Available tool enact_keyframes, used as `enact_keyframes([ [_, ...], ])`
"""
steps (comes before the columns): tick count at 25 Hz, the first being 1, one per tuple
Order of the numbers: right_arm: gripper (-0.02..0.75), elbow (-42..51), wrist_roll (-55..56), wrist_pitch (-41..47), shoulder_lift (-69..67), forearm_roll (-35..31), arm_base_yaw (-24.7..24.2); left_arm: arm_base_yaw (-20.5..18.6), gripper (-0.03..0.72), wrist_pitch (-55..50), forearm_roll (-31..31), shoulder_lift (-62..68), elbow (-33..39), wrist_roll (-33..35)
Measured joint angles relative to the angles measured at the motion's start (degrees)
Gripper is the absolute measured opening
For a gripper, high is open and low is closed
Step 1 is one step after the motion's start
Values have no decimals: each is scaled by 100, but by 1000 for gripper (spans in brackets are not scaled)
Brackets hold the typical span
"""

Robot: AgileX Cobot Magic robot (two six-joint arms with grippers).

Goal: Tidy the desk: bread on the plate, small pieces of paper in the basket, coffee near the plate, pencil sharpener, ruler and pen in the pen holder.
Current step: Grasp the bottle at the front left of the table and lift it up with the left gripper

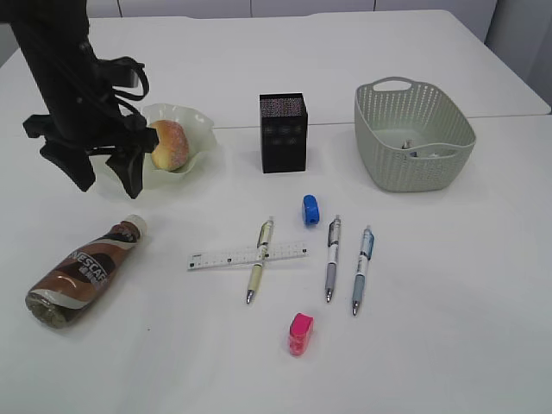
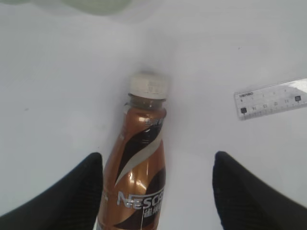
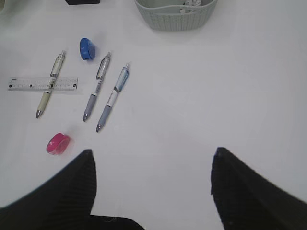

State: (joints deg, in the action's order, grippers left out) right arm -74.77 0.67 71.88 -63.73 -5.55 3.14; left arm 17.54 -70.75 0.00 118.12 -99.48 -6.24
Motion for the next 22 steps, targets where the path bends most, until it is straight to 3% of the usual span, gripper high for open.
enact_keyframes([
  [8, 575, 10, 0, 11, 212, 0, 0, 0, 522, 92, 157, 134, 837, 2],
  [22, 575, 10, 0, 20, 211, -40, 0, 0, 522, 116, 232, 633, 899, 12],
])
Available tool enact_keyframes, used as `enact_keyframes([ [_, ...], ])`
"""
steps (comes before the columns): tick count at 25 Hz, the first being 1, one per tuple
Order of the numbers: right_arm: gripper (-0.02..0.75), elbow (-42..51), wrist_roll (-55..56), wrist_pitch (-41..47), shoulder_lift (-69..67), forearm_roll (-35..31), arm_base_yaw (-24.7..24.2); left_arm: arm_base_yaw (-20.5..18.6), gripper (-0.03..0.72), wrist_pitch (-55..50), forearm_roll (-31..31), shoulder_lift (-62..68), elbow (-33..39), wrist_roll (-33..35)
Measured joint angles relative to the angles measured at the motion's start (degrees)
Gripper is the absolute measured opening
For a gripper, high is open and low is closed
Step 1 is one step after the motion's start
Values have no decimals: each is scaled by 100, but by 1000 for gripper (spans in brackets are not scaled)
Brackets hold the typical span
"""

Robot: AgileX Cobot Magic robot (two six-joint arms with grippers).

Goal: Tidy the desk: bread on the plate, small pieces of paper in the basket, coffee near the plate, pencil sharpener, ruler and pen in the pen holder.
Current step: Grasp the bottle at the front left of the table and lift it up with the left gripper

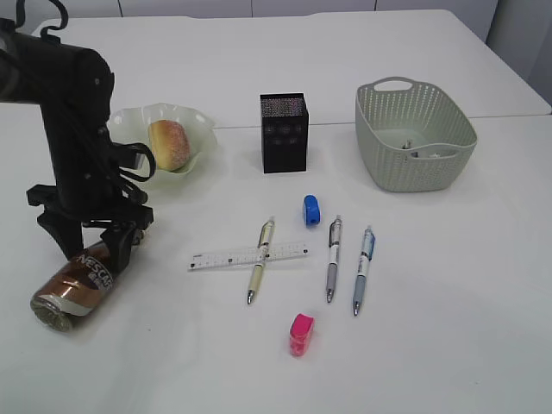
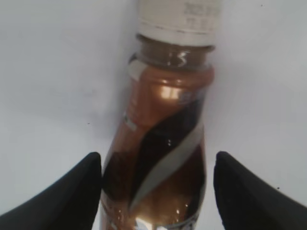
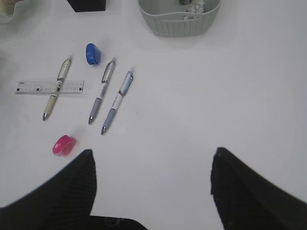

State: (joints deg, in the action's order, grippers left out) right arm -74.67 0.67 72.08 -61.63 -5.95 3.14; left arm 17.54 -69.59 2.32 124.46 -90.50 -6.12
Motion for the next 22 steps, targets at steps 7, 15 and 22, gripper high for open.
enact_keyframes([
  [7, 575, 0, 0, 2, 0, -150, 0, 0, 524, 23, 62, 214, 0, 0],
  [15, 575, 0, -12, 12, 0, -150, 0, 0, 526, 23, 132, 378, 0, 0],
  [22, 575, 0, -67, 12, 0, -150, 0, 0, 417, 23, 162, 371, 0, 0],
])
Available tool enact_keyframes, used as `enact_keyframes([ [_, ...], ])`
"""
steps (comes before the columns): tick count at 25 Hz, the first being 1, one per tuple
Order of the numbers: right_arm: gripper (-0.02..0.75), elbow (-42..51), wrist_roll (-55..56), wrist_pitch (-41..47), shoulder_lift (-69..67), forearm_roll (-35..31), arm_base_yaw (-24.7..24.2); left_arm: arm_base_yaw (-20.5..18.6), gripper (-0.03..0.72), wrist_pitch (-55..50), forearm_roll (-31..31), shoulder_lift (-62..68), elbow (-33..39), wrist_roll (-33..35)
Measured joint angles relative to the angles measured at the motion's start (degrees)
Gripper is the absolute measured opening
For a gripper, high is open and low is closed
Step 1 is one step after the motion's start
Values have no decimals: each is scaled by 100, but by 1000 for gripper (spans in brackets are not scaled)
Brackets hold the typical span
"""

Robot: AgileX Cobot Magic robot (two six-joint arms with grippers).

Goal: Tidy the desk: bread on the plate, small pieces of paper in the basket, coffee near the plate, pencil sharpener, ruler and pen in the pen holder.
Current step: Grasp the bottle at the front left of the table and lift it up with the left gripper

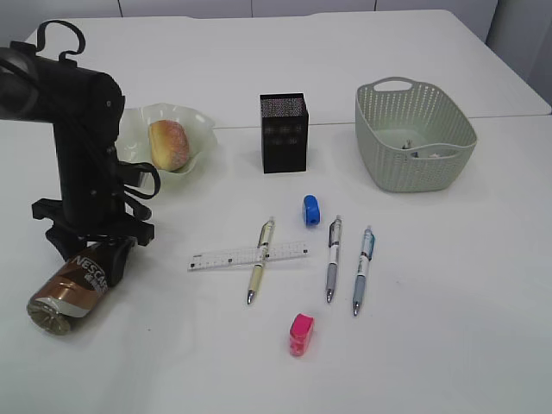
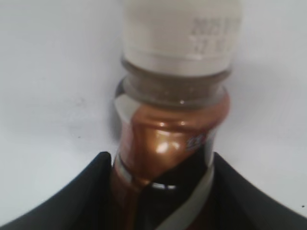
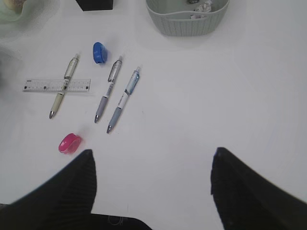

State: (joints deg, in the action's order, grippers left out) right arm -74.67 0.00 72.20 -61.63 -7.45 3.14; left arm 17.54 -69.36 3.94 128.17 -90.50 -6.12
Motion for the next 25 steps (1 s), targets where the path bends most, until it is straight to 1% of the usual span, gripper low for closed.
enact_keyframes([
  [3, 575, 0, 0, 0, 0, 0, 0, 0, 354, -21, 14, 0, -11, 0],
  [5, 574, 0, 0, 0, 0, 0, 0, 0, 333, -21, 25, 0, -21, 0],
  [12, 575, 0, -41, 0, 0, 0, 0, 0, 326, -7, 25, -37, -21, 0],
  [17, 575, 0, -41, 0, 0, 0, 0, 0, 323, 582, 25, -633, 175, -138],
  [20, 575, 0, -41, 0, 0, 0, 0, 0, 323, 1456, 25, -1340, 755, -291],
  [23, 574, 0, -41, 0, 0, 0, 0, 0, 322, 2644, 45, -2194, 1819, -434],
  [25, 574, 0, -41, 0, 0, 0, 0, -65, 321, 3546, 55, -2722, 2566, -522],
])
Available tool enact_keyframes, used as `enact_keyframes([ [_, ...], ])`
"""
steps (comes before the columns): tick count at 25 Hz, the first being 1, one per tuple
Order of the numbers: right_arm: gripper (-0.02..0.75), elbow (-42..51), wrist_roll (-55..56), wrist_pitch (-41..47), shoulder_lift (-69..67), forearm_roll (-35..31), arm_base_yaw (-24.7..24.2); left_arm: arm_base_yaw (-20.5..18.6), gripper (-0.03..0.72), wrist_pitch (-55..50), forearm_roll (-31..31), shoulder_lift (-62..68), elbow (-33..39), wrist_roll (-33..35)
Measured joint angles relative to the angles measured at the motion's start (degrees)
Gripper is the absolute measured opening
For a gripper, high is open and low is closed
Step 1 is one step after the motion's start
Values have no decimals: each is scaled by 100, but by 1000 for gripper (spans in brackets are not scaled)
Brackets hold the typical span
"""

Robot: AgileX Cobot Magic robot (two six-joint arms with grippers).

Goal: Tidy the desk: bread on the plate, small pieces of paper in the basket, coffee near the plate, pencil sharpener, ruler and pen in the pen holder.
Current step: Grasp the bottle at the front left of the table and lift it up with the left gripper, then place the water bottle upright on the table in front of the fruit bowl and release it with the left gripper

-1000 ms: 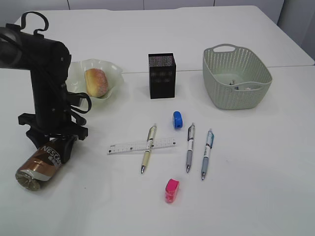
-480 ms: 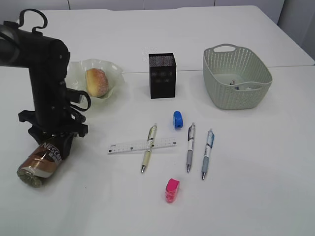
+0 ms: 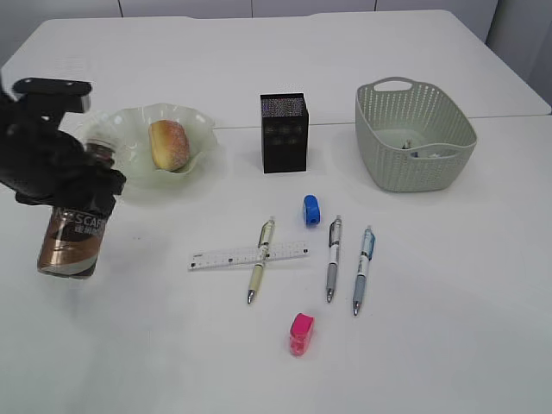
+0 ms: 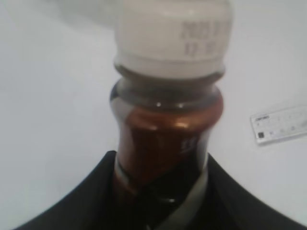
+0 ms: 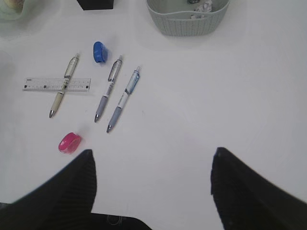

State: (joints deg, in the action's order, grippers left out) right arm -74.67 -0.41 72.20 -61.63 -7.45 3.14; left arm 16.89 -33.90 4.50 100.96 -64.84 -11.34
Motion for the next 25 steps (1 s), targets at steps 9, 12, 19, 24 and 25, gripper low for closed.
enact_keyframes([
  [9, 574, 0, -10, 0, 77, 161, 0, -260, 320, 6221, -34, -1318, 3088, -59],
  [12, 574, 0, -10, 0, 255, 381, 0, -273, 320, 6834, -9, -1122, 3231, -59],
  [19, 574, 0, -10, 10, 419, 632, 0, -273, 320, 7494, 39, -578, 3253, -48],
  [24, 574, 0, -10, 10, 419, 635, 0, -273, 320, 8788, 49, 148, 3253, 407],
  [25, 574, 0, -10, 10, 431, 635, 0, -273, 320, 9051, 39, 303, 3253, 450],
])
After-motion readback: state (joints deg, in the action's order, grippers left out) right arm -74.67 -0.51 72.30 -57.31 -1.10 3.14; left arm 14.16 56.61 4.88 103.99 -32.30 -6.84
